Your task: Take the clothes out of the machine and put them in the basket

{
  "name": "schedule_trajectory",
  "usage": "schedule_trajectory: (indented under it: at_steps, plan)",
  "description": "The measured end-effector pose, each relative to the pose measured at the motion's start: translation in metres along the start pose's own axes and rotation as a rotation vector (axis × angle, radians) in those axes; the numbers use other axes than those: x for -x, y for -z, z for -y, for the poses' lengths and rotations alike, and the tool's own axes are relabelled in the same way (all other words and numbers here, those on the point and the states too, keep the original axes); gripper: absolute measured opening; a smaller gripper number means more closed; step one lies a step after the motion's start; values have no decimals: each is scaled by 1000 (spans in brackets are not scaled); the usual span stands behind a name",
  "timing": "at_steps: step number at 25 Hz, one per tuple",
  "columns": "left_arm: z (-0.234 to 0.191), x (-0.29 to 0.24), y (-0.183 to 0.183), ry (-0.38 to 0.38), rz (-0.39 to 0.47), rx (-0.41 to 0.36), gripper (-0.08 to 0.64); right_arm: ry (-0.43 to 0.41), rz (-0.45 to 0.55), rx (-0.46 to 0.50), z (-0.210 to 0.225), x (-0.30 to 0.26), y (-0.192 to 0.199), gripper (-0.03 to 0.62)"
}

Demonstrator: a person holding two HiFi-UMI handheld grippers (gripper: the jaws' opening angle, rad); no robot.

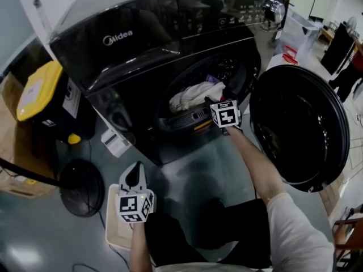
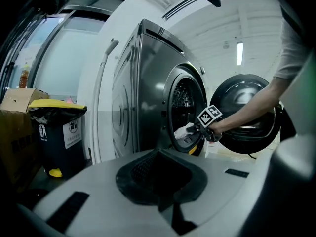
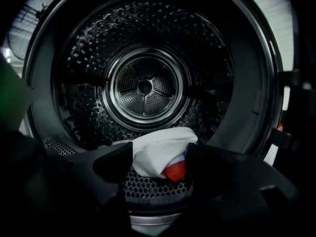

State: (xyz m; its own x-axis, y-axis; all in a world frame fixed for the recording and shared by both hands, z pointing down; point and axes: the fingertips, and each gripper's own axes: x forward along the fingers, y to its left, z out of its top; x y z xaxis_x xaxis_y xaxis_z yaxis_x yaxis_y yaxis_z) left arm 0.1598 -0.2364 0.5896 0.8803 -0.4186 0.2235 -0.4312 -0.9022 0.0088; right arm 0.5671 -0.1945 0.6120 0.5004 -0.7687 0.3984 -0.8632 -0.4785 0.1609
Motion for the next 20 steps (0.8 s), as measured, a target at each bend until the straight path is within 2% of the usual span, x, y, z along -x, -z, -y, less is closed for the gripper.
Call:
schedule_trajectory:
  at_steps: [3,6,9,14,20]
  plan:
    - [-2,-2,2,-3,-11,-3,18,15,-17,-14,6,-10,1,347]
    - [-6,-4,2,-13,-13,-6,18,28,-72,17,6,-19,8,344]
    - [-7,-5,2,-17,-13,-7,18,57,-130,65,6,-25,17,250]
    - [-13,-2,1,-26,-11,-10,18,74,-160,91,6,-28,16,137]
    - [-20,5,-1,-41,-12,-22,18,64,-156,120,6,-28,17,81]
